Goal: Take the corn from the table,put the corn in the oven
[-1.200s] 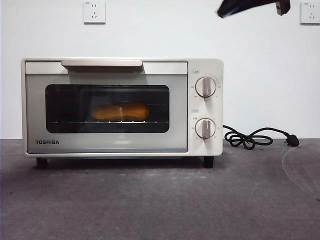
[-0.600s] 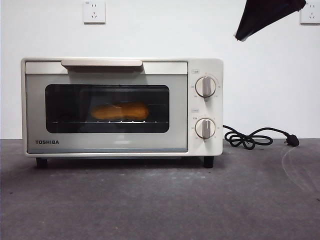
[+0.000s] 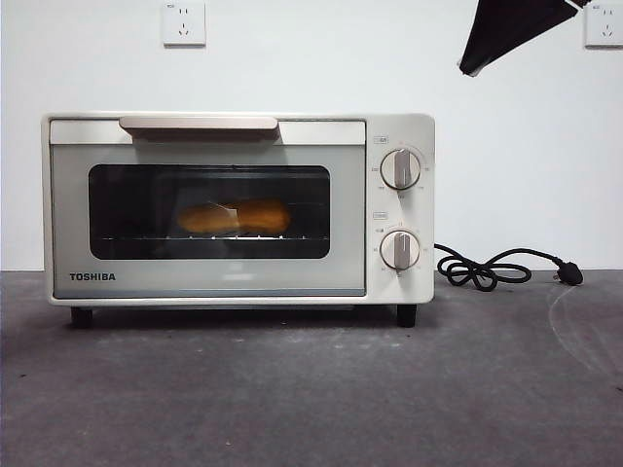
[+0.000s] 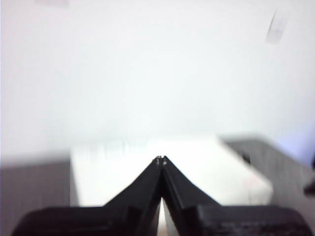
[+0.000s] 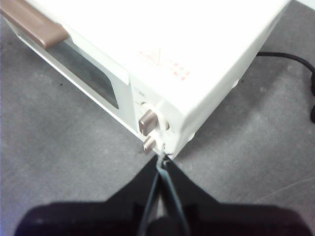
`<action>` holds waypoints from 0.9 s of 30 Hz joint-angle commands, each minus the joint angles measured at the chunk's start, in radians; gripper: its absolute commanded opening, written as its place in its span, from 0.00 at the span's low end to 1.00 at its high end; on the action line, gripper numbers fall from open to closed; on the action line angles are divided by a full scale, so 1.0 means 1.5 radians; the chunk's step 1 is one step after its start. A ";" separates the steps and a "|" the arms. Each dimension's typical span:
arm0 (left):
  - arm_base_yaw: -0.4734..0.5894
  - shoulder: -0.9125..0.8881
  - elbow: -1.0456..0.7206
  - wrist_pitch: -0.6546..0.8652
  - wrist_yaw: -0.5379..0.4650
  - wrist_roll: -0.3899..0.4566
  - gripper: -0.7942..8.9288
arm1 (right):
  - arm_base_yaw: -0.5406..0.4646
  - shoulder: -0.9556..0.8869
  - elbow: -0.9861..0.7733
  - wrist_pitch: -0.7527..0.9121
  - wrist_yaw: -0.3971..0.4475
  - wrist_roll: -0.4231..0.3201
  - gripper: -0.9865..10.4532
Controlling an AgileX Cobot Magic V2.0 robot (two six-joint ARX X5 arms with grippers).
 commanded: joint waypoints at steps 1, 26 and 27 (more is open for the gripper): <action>0.002 -0.042 -0.106 0.196 -0.001 0.002 0.08 | 0.001 0.003 0.001 0.012 0.000 -0.001 0.09; 0.003 -0.373 -0.606 0.436 -0.079 0.024 0.08 | 0.001 0.003 0.001 0.016 0.000 -0.001 0.09; 0.003 -0.373 -0.606 0.421 -0.084 0.024 0.08 | 0.001 0.003 0.001 0.015 0.000 -0.001 0.09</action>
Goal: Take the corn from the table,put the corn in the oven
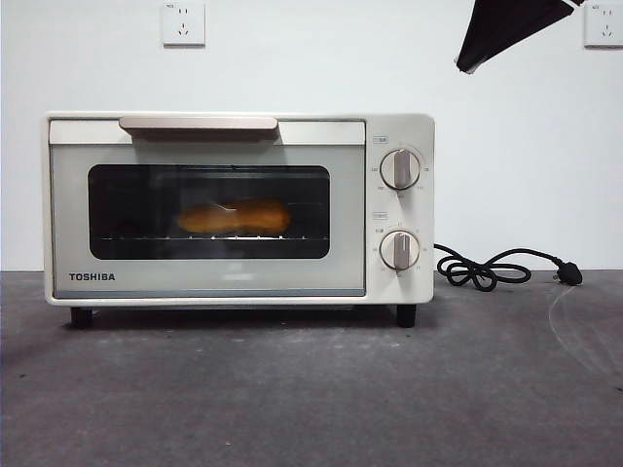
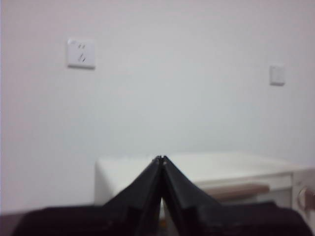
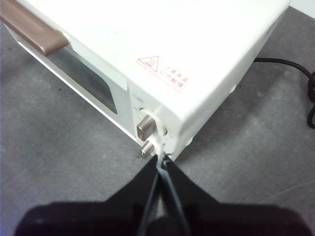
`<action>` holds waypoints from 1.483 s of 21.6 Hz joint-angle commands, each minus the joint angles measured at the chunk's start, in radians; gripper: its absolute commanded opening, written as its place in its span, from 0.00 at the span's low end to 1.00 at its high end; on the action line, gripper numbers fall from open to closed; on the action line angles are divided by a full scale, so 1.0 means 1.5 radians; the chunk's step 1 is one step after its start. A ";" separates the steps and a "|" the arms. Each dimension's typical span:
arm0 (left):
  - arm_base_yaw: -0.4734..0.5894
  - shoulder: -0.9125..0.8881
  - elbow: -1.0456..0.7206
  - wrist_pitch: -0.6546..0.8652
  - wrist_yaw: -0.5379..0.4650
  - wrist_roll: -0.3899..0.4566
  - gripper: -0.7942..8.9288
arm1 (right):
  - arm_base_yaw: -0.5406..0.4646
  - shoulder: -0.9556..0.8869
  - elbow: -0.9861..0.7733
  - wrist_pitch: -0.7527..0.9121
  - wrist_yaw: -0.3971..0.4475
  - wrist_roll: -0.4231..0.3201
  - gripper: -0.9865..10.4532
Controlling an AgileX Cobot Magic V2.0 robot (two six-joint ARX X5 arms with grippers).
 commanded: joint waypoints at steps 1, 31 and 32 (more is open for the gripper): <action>0.003 -0.001 -0.006 -0.037 -0.019 0.007 0.08 | 0.001 0.003 0.001 0.003 0.000 -0.001 0.09; 0.007 -0.001 -0.006 -0.366 -0.139 0.021 0.08 | 0.001 0.003 0.001 0.003 0.000 -0.001 0.09; 0.007 -0.001 -0.006 -0.366 -0.139 0.021 0.08 | 0.001 0.003 0.001 0.003 0.000 -0.001 0.09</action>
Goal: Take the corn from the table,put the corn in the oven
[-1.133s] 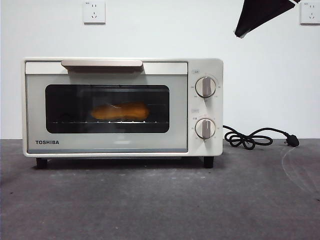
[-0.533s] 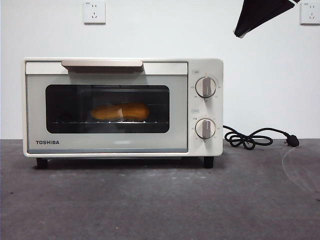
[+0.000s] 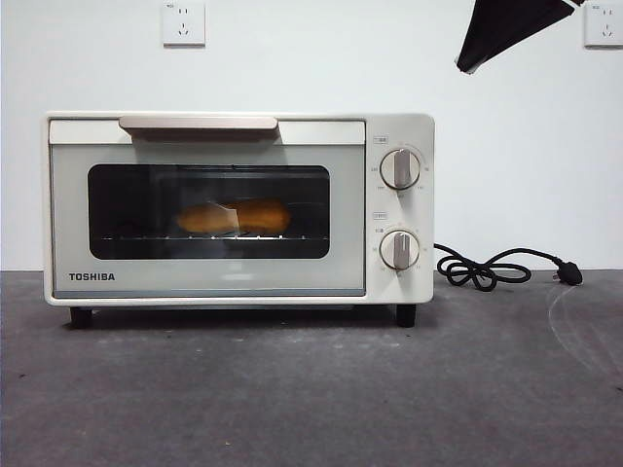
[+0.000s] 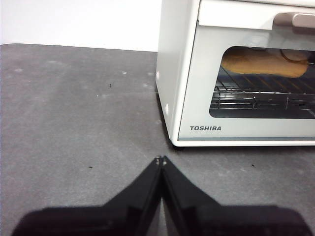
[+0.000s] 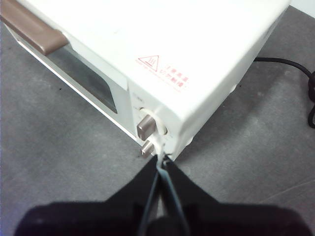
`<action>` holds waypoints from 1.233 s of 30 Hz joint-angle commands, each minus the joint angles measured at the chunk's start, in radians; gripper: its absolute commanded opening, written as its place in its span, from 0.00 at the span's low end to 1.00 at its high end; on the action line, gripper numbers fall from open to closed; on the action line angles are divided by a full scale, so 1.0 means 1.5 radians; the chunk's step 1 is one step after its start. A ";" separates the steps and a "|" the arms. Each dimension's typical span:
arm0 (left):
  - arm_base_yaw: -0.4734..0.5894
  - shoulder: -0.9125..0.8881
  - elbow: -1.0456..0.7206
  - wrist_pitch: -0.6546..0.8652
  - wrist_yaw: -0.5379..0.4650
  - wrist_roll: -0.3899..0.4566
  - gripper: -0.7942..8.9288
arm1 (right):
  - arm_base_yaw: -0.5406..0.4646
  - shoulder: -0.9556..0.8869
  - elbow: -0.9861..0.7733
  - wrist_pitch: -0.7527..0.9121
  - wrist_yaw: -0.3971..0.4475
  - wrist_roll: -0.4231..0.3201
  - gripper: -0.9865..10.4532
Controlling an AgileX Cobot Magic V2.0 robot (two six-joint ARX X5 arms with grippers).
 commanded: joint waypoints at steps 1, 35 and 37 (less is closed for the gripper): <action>0.002 -0.001 -0.006 0.006 -0.001 0.008 0.08 | 0.001 0.003 0.001 0.004 0.000 -0.001 0.09; 0.002 0.005 -0.006 0.007 0.000 0.008 0.08 | -0.225 -0.078 -0.016 0.029 0.034 0.109 0.09; 0.002 0.005 -0.006 0.007 0.000 0.008 0.08 | -0.277 -0.110 -0.042 0.053 0.002 0.123 0.09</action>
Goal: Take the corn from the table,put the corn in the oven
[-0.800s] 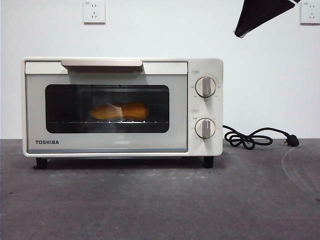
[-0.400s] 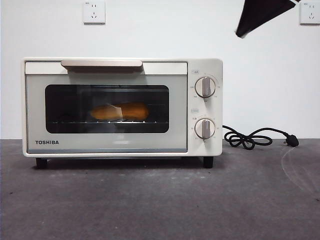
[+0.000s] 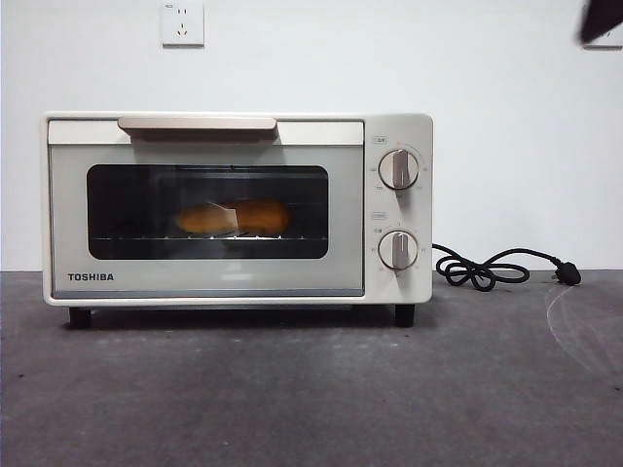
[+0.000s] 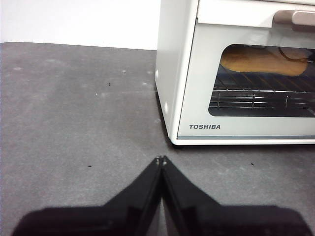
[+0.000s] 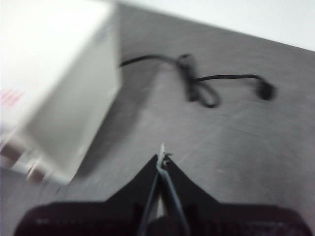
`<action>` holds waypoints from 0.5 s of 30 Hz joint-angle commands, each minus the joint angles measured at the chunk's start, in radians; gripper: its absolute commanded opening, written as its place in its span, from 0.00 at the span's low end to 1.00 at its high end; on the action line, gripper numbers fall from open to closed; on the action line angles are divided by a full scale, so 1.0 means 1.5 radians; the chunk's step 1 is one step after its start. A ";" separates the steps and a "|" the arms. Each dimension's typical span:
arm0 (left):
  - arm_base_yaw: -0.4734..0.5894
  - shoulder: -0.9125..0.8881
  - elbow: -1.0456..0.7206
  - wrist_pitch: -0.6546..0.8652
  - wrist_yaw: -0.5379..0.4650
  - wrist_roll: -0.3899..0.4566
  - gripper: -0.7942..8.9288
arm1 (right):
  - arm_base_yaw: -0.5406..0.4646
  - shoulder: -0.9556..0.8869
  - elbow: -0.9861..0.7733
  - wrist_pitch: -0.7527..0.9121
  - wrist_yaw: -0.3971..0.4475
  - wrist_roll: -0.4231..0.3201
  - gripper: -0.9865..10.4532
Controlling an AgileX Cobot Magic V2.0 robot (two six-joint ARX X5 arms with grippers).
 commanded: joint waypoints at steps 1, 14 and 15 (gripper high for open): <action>0.002 0.000 -0.006 0.005 0.000 0.008 0.08 | -0.062 -0.045 -0.041 0.027 -0.035 0.046 0.09; 0.002 0.000 -0.006 0.005 0.000 0.008 0.08 | -0.153 -0.363 -0.417 0.316 -0.042 0.047 0.09; 0.002 0.000 -0.006 0.005 0.000 0.008 0.08 | -0.153 -0.388 -0.450 0.333 -0.042 0.047 0.09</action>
